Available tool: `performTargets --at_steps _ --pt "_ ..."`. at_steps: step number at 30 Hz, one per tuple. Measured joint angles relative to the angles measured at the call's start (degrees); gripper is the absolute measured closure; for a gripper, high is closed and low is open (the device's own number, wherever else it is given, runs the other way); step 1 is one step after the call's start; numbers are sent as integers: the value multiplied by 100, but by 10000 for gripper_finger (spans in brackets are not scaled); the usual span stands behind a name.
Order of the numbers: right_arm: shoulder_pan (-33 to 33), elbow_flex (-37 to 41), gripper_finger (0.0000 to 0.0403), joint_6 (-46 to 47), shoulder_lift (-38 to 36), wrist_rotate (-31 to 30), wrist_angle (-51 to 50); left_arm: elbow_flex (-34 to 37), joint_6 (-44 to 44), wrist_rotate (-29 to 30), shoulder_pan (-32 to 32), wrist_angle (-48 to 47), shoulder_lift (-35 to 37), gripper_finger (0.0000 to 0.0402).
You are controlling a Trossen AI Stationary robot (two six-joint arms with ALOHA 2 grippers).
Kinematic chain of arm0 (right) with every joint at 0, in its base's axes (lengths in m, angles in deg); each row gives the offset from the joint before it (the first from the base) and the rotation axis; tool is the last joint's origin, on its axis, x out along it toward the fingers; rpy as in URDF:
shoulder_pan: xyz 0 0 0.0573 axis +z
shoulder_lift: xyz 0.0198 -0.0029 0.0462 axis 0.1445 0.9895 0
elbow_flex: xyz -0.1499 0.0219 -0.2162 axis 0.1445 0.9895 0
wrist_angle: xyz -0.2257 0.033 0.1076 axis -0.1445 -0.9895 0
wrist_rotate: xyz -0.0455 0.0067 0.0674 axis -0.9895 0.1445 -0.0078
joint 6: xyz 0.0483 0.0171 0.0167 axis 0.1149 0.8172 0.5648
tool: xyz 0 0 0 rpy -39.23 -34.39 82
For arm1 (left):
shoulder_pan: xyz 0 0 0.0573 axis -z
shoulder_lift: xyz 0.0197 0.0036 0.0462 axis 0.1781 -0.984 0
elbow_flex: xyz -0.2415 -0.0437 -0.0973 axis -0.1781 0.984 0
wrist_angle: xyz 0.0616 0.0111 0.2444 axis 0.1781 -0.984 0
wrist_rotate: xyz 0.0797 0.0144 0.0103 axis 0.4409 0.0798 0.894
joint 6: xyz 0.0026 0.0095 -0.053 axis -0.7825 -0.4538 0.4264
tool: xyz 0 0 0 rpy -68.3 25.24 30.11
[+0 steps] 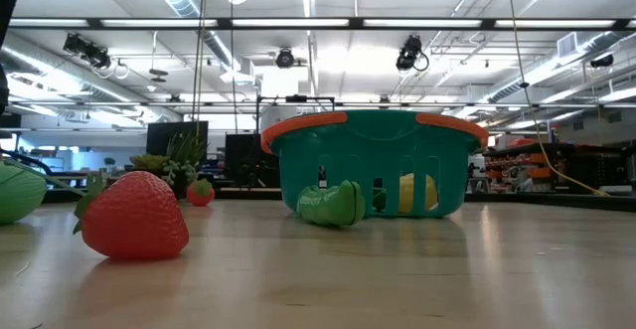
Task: Pick and placing Produce into tupperware
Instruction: Put the yellow banana into the blue bin
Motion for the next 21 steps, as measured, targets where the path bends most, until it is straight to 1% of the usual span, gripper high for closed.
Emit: performTargets --at_steps 6,12,16,21 --pt "-2 0 138 -119 311 14 6 0 -25 0 0 2 0 230" --pt "-42 -3 145 87 302 31 -2 0 -295 0 -2 4 0 230" --pt "-44 -3 179 562 196 5 8 0 -297 0 -4 4 0 230" --pt "-44 -3 252 829 184 25 -5 0 -302 0 -2 5 0 230"
